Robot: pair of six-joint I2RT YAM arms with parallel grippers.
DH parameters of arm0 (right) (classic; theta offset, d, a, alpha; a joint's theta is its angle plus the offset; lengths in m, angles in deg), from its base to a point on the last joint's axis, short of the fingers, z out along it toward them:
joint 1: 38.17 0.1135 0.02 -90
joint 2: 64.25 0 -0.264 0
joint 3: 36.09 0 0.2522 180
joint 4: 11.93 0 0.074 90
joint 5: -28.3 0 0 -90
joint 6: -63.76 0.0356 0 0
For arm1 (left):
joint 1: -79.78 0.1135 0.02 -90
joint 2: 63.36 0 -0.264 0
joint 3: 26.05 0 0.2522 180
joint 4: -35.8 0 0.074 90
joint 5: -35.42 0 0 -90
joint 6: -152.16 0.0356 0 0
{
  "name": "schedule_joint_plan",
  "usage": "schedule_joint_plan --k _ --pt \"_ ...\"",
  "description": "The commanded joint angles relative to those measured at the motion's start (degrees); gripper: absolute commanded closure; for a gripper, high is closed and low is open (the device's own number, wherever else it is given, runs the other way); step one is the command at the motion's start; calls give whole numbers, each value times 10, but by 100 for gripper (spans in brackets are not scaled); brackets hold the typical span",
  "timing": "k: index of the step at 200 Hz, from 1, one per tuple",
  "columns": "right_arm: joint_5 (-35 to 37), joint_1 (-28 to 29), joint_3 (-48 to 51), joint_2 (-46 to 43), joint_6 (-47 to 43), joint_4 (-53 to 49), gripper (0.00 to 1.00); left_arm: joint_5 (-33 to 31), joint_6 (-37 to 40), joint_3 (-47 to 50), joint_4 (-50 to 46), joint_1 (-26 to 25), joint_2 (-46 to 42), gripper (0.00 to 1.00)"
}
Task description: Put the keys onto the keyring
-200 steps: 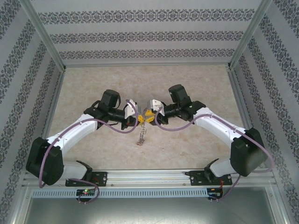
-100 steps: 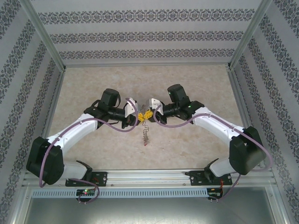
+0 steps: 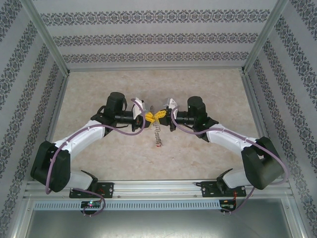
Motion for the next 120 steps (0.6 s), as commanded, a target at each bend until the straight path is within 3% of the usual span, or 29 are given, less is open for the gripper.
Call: schedule_joint_plan --k 1,48,120 --pt "25 -6 -7 -18 41 137 100 45 -15 20 12 -11 1 78" --pt "15 -10 1 -26 48 137 100 44 -43 45 50 -11 -5 74" --pt "76 10 4 -9 86 197 100 36 -89 62 131 -25 1 66"
